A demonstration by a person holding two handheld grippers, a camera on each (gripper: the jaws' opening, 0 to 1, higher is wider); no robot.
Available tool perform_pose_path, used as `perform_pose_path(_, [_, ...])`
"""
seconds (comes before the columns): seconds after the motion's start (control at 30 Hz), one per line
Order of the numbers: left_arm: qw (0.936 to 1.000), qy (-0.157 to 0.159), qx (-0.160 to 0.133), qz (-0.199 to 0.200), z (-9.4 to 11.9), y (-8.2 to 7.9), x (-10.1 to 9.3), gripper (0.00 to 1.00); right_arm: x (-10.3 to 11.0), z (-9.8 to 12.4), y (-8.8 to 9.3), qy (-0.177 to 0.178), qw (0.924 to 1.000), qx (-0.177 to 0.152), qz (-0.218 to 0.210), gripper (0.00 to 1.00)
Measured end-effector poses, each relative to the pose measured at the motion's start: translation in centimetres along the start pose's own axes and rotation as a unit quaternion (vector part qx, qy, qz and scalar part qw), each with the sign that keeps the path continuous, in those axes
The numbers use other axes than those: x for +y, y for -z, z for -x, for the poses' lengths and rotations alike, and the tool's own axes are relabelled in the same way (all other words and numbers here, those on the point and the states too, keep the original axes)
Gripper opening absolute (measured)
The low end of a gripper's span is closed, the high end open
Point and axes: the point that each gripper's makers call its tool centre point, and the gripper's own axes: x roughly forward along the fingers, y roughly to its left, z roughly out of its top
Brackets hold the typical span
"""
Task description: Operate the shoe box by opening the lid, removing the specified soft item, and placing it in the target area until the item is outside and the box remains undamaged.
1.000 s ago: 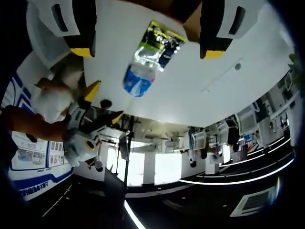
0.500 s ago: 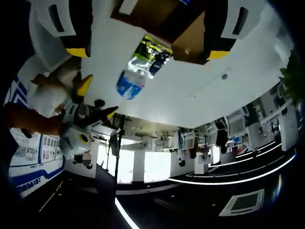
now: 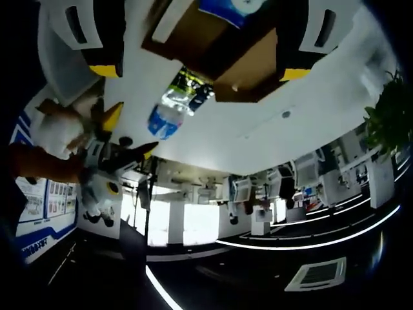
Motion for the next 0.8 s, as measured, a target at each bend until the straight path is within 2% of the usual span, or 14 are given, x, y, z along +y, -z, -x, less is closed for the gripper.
perform_pose_path(0.23, [0.9997, -0.025, -0.001, 0.004, 2.1, 1.4, 1.4, 1.00, 1.0, -1.2, -0.8, -0.017, 0.9998, -0.002, 0.005, 0.84])
perform_pose_path(0.43, [0.9992, -0.037, 0.000, 0.014, 3.7, 2.7, 2.1, 1.00, 2.3, -2.4, -0.7, -0.035, 0.9993, 0.006, 0.013, 0.83])
perform_pose_path(0.7, [0.9984, -0.057, -0.002, 0.007, 5.1, 4.1, 3.0, 1.00, 3.5, -4.4, -1.3, -0.055, 0.9984, 0.004, 0.009, 0.78])
perform_pose_path(0.8, [0.9979, -0.064, 0.000, 0.011, 5.6, 4.8, 3.3, 1.00, 4.3, -5.1, -1.9, -0.068, 0.9976, -0.007, 0.004, 0.75])
